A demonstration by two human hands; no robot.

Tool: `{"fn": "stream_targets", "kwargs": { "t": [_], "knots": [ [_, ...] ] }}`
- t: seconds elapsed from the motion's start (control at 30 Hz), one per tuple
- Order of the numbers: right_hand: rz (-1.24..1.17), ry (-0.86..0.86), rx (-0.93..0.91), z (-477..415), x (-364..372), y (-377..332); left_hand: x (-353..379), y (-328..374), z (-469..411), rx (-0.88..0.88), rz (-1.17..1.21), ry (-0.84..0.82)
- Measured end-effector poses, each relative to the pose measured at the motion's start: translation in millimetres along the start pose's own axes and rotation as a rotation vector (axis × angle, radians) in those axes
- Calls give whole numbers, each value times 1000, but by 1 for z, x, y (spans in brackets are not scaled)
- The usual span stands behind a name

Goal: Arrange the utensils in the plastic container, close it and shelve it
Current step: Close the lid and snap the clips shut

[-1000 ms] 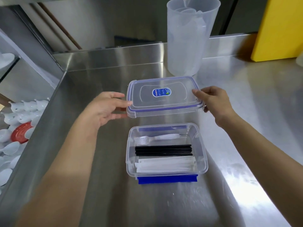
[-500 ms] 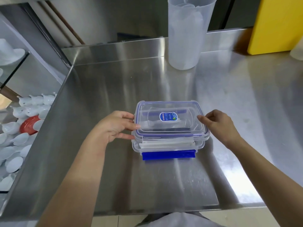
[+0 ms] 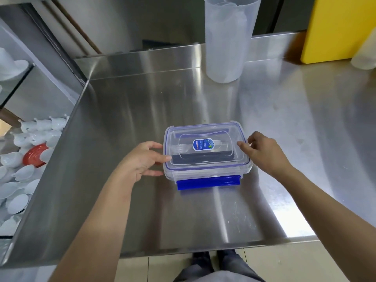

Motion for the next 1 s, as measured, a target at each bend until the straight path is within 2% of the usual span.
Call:
{"fn": "stream_targets", "kwargs": {
  "t": [0.27,0.43,0.8,0.93,1.0],
  "knots": [
    [108,0,-58,6,4,-5,6,-5,1,20,55,-44],
    [74,-44,-52,4,11,-1,6,-7,2,37,84,-59],
    [-234,-149,56,11,33,12,12,-24,-8,-61,124,-117],
    [-318,-180,100,9,33,17,10,-26,-9,-64,148,-96],
    [-386,-201,126,11,34,20,4,-25,-10,-31,166,-28]
  ]
}}
Point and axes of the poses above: each hand's wrist, its own z-axis away from the middle knuckle, its own x-axis out of the palm, y = z × x, the point moved 9 cm from there along -z, towards the middle knuckle, and after that the axes turned 9 degrees about -x, right-handed, at the moved point
